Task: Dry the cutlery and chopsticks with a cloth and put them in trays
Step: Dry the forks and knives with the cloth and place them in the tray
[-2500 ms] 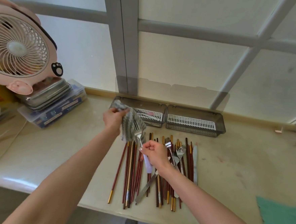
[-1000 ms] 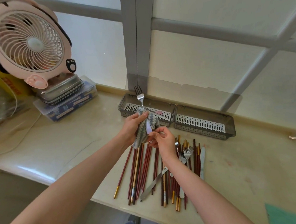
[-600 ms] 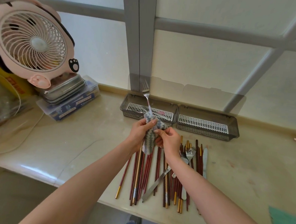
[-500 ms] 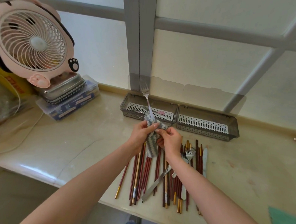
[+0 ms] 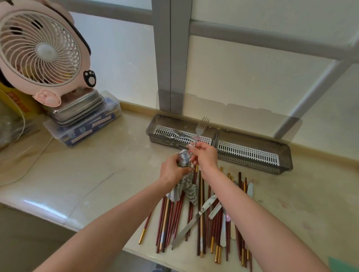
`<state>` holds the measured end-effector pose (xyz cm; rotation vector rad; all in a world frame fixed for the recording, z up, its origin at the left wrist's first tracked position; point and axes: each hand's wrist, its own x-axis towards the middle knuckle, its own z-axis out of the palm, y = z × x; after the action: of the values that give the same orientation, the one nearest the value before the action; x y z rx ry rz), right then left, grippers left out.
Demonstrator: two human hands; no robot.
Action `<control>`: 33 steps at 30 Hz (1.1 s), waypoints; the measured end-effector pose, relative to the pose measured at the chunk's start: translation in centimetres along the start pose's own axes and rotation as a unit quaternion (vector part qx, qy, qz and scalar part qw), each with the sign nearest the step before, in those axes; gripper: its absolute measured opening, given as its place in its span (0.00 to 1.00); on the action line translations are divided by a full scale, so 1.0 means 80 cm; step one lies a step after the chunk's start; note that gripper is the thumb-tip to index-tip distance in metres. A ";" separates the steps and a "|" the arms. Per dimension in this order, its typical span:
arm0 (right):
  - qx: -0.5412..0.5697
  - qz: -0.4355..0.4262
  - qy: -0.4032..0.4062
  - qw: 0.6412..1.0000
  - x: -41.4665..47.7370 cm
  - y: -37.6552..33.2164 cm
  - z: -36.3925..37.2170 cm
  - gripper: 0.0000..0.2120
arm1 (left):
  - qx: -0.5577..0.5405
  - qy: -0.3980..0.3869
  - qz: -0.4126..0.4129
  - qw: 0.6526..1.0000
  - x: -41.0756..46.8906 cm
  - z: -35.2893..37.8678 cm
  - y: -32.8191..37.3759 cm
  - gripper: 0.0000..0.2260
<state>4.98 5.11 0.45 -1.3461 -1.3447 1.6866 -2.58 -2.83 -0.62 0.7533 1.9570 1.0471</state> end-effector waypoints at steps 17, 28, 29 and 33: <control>-0.529 -0.131 -0.041 0.837 0.126 -0.040 0.004 0.24 | -0.151 -0.016 -0.070 0.986 -0.009 -0.051 0.003 0.09; -0.472 0.004 -0.066 0.879 0.063 0.034 -0.092 0.04 | -0.094 -0.087 0.037 0.991 -0.004 -0.036 0.042 0.09; -0.518 0.029 -0.042 0.854 0.056 0.049 -0.106 0.04 | -0.102 -0.091 0.036 0.990 -0.004 -0.032 0.044 0.10; -0.613 0.049 0.021 0.788 0.009 0.092 -0.131 0.12 | -0.121 -0.064 -0.012 0.991 0.003 -0.018 0.047 0.11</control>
<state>15.59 7.00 -6.50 -2.0712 -2.5355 0.6511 -3.37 -1.40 3.07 0.6431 1.6907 1.1670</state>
